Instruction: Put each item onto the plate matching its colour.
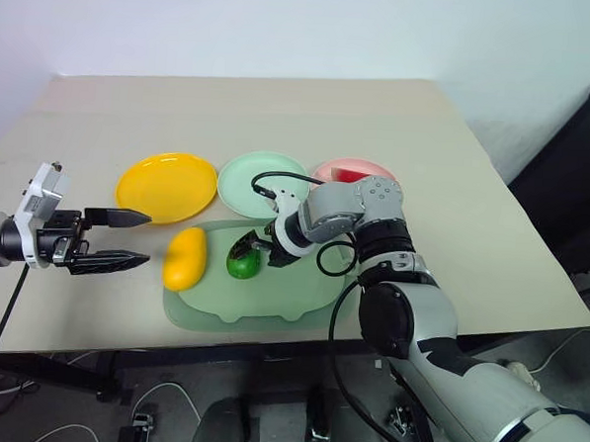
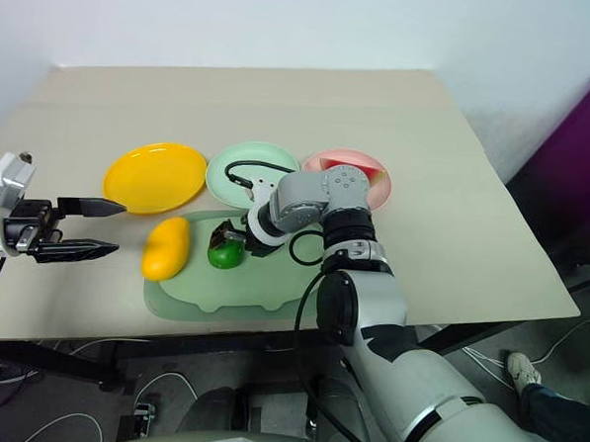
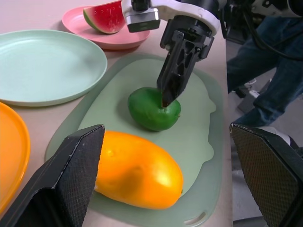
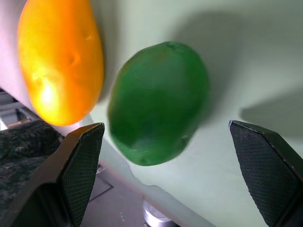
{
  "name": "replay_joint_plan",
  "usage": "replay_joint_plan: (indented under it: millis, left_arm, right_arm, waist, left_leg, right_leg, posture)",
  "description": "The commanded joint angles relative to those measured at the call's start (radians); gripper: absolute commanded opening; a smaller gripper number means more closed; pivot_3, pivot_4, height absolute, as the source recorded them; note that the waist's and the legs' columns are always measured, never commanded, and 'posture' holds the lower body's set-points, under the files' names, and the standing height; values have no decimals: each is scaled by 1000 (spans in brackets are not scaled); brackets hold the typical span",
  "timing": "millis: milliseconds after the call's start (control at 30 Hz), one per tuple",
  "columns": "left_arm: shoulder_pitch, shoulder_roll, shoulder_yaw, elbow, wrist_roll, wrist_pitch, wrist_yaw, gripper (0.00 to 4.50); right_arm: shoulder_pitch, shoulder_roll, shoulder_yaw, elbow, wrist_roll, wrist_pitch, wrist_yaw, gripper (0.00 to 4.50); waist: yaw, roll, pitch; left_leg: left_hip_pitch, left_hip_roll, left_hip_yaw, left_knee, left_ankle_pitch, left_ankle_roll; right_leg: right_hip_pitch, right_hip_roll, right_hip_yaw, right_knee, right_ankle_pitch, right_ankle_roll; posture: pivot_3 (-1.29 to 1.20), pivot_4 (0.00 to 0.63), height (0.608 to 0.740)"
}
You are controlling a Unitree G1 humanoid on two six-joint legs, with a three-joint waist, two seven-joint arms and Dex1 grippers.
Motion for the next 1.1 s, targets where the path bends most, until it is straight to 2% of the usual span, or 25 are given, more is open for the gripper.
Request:
replay_joint_plan:
  millis: [33,400,800,1100]
  left_arm:
    - [1,25,16,-20,-13,-2,-3,4500]
    - [3,22,27,-35,-10,10,-3,4500]
    - [9,17,42,-48,-8,25,-3,4500]
    - [21,14,59,-47,-2,29,-3,4500]
  right_arm:
    - [-31,28,-60,-36,-13,4,-10,4475]
    - [-45,79,-141,-30,-86,1,-3,4475]
    - [-41,111,-108,-102,-229,-35,40,4475]
    - [-72,118,-193,-74,-220,5,35,4475]
  waist:
    - [0,0,0]
    - [0,0,0]
    - [0,0,0]
    - [0,0,0]
  left_leg:
    - [0,0,0,0,0,0]
    - [0,0,0,-1,0,0]
    - [0,0,0,-1,0,0]
    - [0,0,0,-2,0,0]
  right_leg:
    - [0,0,0,0,0,0]
    - [0,-1,0,-1,0,0]
    - [0,-1,0,-2,0,0]
    - [0,-2,0,-2,0,0]
  posture:
    - [0,150,740]
    - [0,150,740]
    - [0,150,740]
    - [0,150,740]
